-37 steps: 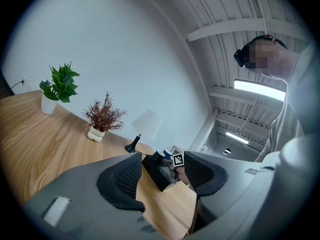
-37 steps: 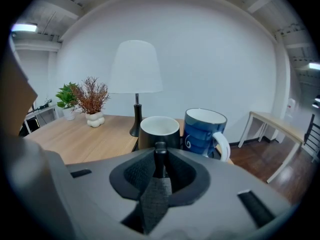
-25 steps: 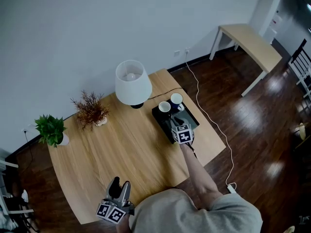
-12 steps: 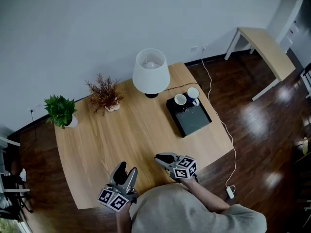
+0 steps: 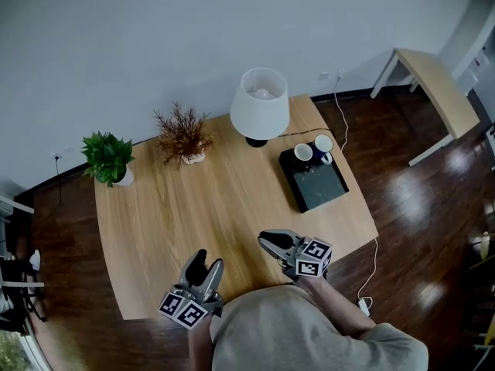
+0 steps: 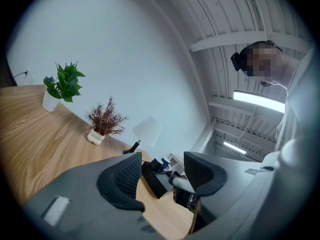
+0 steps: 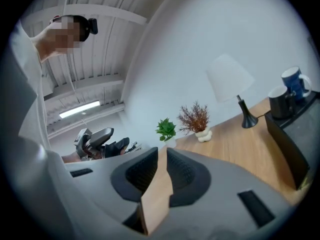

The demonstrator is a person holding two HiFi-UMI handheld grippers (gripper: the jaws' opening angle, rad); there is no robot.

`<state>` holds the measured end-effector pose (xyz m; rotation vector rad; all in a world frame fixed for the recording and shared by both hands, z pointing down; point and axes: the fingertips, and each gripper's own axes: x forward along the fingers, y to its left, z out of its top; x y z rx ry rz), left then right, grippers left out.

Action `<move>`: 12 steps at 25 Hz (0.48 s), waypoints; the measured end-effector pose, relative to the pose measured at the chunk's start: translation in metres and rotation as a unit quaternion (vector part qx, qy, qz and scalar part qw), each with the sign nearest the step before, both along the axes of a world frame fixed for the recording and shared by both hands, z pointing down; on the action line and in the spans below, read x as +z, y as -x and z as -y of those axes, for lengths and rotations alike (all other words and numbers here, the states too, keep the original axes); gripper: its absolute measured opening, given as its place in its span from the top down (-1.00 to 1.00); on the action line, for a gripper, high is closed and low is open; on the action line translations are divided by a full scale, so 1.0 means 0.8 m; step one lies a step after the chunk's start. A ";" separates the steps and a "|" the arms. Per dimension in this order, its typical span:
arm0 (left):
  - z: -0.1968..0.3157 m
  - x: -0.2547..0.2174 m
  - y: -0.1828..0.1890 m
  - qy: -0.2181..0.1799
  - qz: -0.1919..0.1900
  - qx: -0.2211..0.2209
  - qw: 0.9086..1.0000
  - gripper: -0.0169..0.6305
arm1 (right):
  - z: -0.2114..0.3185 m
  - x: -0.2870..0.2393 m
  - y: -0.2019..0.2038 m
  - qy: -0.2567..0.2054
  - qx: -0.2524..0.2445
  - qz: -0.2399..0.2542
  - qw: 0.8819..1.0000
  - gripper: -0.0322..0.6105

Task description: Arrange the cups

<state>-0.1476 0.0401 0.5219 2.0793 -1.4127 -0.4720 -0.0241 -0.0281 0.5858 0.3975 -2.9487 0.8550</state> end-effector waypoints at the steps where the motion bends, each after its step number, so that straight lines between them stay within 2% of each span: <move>1: 0.000 -0.001 0.001 -0.002 0.000 -0.001 1.000 0.17 | 0.004 -0.006 -0.005 -0.002 0.008 0.005 1.000 0.73; 5: 0.001 -0.003 0.004 -0.006 -0.002 0.001 1.000 0.17 | 0.004 -0.017 -0.012 -0.005 0.025 0.011 1.000 0.74; 12: 0.001 -0.006 0.002 -0.006 -0.001 0.004 1.000 0.18 | -0.021 -0.010 0.006 0.013 0.007 0.020 1.000 0.73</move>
